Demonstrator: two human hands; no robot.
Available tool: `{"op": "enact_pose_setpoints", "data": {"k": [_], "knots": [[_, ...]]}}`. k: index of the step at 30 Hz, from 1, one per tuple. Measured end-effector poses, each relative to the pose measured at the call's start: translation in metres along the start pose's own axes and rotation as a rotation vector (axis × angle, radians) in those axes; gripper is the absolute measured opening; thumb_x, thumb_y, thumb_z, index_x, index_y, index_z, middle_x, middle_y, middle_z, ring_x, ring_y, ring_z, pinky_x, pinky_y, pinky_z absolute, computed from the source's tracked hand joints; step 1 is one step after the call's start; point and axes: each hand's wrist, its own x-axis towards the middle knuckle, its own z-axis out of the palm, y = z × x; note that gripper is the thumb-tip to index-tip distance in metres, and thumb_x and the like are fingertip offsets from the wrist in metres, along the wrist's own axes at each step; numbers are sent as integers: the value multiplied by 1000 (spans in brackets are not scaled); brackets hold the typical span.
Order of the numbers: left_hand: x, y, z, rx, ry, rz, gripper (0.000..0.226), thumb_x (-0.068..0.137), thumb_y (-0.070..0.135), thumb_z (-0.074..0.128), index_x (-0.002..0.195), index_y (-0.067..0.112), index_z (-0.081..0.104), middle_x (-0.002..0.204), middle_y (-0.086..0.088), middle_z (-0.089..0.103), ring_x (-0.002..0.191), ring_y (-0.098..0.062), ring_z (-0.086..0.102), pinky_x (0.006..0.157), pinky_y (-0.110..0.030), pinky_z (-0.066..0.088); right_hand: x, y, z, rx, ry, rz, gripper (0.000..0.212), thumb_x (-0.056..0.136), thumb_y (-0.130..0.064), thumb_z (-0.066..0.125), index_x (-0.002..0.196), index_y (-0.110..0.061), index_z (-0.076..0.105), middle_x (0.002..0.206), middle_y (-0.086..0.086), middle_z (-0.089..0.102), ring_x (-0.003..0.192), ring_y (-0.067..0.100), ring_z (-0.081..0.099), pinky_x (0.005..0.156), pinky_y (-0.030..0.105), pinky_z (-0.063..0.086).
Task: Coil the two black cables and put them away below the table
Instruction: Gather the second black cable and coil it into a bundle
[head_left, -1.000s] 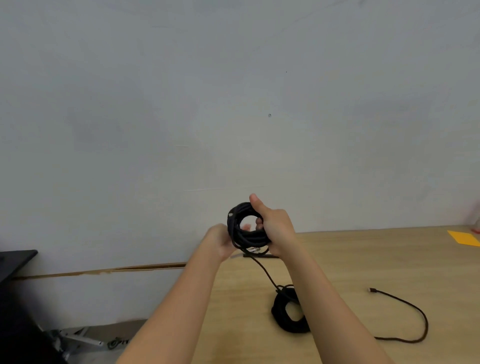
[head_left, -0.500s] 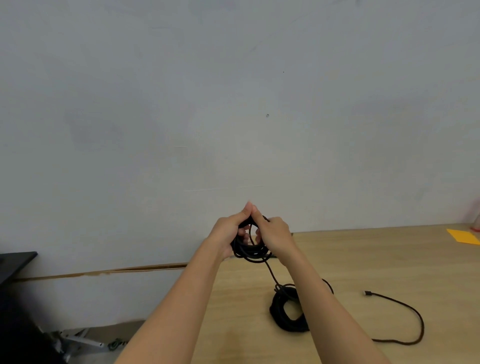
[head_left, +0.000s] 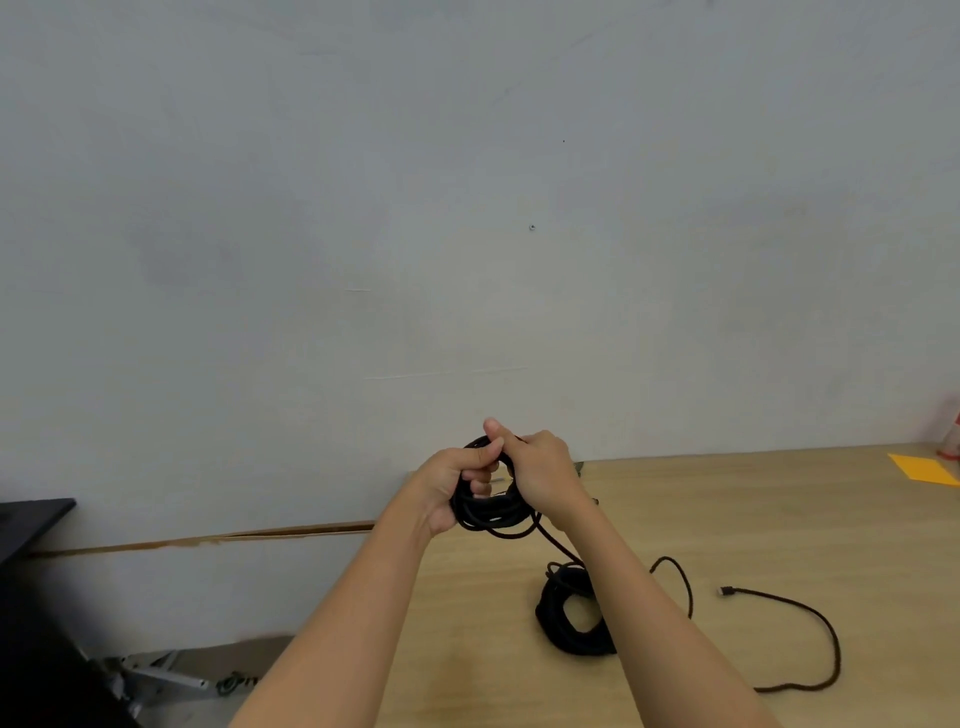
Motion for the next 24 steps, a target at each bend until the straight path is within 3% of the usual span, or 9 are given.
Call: {"op": "enact_pose_setpoints", "data": {"k": [3,5,7,9,12,15,19,21,24], "knots": [[1,2,-4,-37,12,37,25,80,17,63,64,11,45,36,8,30,29,-3,28,33,-14,29,-4,-1,2,119,-29,97,64,88,-68,35,68,-10,54,60,1,48,51,13,43,53,26,37],[1,6,-8,-101,44,87,24,77,16,65,63,13,45,36,9,29,28,-2,27,32,-13,28,-6,1,-1,224,-174,206,74,86,-74,22,93,-12,62,75,7,63,63,20,62,58,29,50],[2,13,-13,-170,147,152,23,81,13,64,65,13,48,37,10,30,28,-2,26,31,-13,26,-8,5,-2,216,-331,265,77,86,-75,21,107,-11,59,80,15,69,65,24,67,55,28,53],[0,21,-15,-199,321,231,18,81,10,66,69,11,53,43,8,38,30,-3,28,33,-14,28,-8,10,-4,112,-378,235,67,91,-65,36,102,-4,60,66,12,64,51,18,55,50,23,44],[-2,28,-18,-187,611,345,16,76,7,73,68,8,59,63,-1,50,43,-10,34,40,-19,35,-5,13,-10,-127,-327,77,29,89,-34,59,75,-9,64,53,4,52,47,15,40,49,24,33],[1,30,-25,-197,863,448,21,74,11,76,67,5,58,69,-4,55,56,-20,49,52,-27,48,-2,15,-18,-478,-288,1,14,88,-20,55,78,-15,63,56,-1,52,53,14,47,58,27,39],[5,25,-28,74,1105,557,23,80,22,72,82,0,65,83,-11,63,78,-24,58,72,-33,50,-4,7,-11,-821,-235,-218,23,96,-26,47,95,-18,69,77,3,66,67,19,56,62,29,43],[7,17,-23,342,1105,614,28,80,26,72,85,-1,67,82,-14,65,77,-26,60,67,-30,47,-7,-6,-1,-956,-242,-372,24,94,-21,47,85,-13,68,78,10,65,65,22,50,53,27,33],[10,5,-19,659,961,622,32,74,32,76,69,4,63,65,-9,62,63,-23,56,53,-26,38,-4,-23,9,-976,-275,-507,22,89,-16,52,91,-10,74,82,11,70,70,24,51,59,28,35]]}}
